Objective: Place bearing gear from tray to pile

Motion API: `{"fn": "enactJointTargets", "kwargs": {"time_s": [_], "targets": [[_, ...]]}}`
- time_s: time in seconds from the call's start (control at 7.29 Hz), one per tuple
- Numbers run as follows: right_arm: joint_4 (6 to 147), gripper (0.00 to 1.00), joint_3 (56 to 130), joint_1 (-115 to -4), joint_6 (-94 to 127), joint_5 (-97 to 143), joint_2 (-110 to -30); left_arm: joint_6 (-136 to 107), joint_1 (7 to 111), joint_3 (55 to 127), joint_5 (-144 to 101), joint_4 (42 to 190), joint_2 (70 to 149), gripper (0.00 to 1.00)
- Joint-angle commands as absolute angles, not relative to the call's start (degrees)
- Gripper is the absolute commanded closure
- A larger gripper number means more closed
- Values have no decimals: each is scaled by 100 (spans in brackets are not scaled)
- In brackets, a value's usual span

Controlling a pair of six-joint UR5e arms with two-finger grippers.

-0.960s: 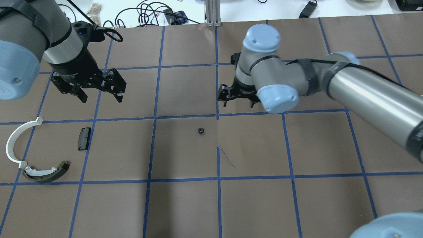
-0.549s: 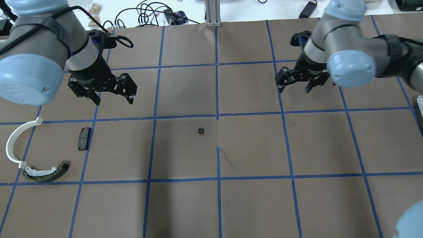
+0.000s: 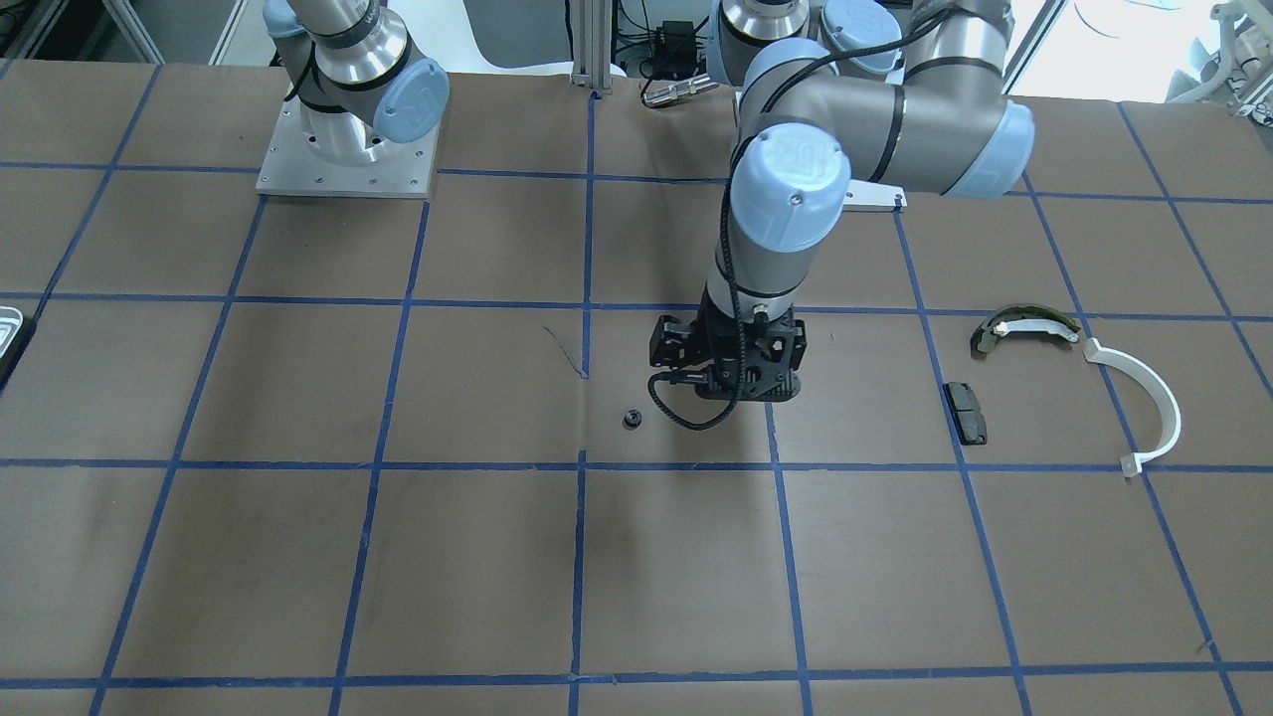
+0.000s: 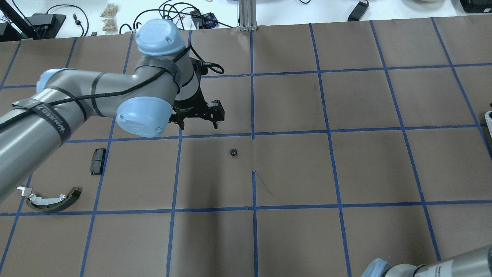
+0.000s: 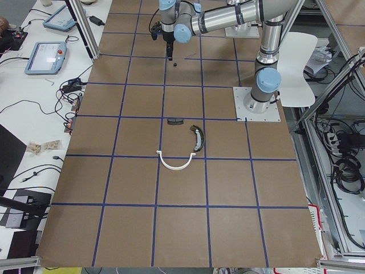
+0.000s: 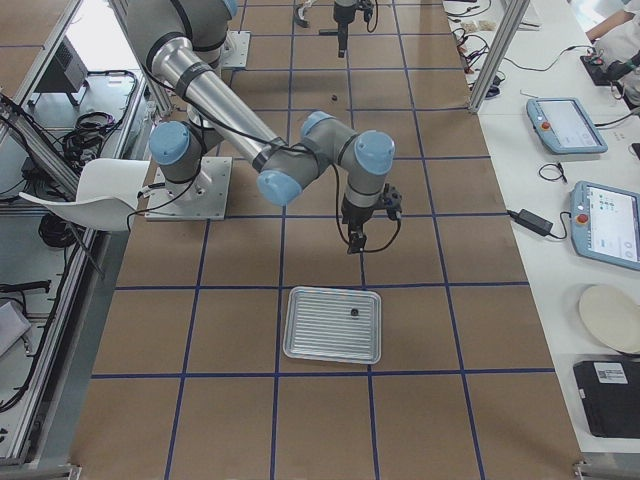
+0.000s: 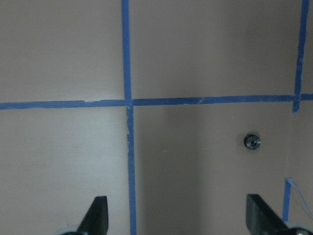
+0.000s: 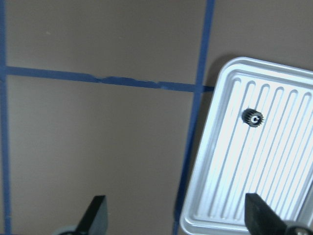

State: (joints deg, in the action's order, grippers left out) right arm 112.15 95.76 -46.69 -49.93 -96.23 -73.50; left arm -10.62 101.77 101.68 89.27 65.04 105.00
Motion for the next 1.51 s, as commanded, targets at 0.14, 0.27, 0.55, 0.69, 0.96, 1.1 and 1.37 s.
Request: {"fn": "enactJointTargets", "kwargs": {"time_s": [0.14,0.27,0.55,0.69,0.96,1.1,1.37], "targets": [[12576,0,9501,-4140,-6028,-9546,-6418,-1423,10625,10169,8930,5776,11344,0],[12595,0,9466,-4131,-6064,-9171,-6338,-1520,10669,10169,8930,5644,11547,0],[12900,8,9257,-4078,-6352,-9088,-5752,-1521,10897,10178,8947,5407,11767,0],[12902,8,9020,-4078,-6398,-9070,-5531,-1486,10898,10169,8939,5370,11795,5],[12824,17,9026,-4078,-6303,-9105,-5502,-1459,10899,10195,8947,5396,11778,39],[12823,27,9026,-4078,-6319,-9175,-5502,-1450,10898,10204,8982,5466,11777,39],[12832,44,9035,-4078,-6372,-9202,-5493,-1450,10898,10204,9009,5493,11777,39]]}}
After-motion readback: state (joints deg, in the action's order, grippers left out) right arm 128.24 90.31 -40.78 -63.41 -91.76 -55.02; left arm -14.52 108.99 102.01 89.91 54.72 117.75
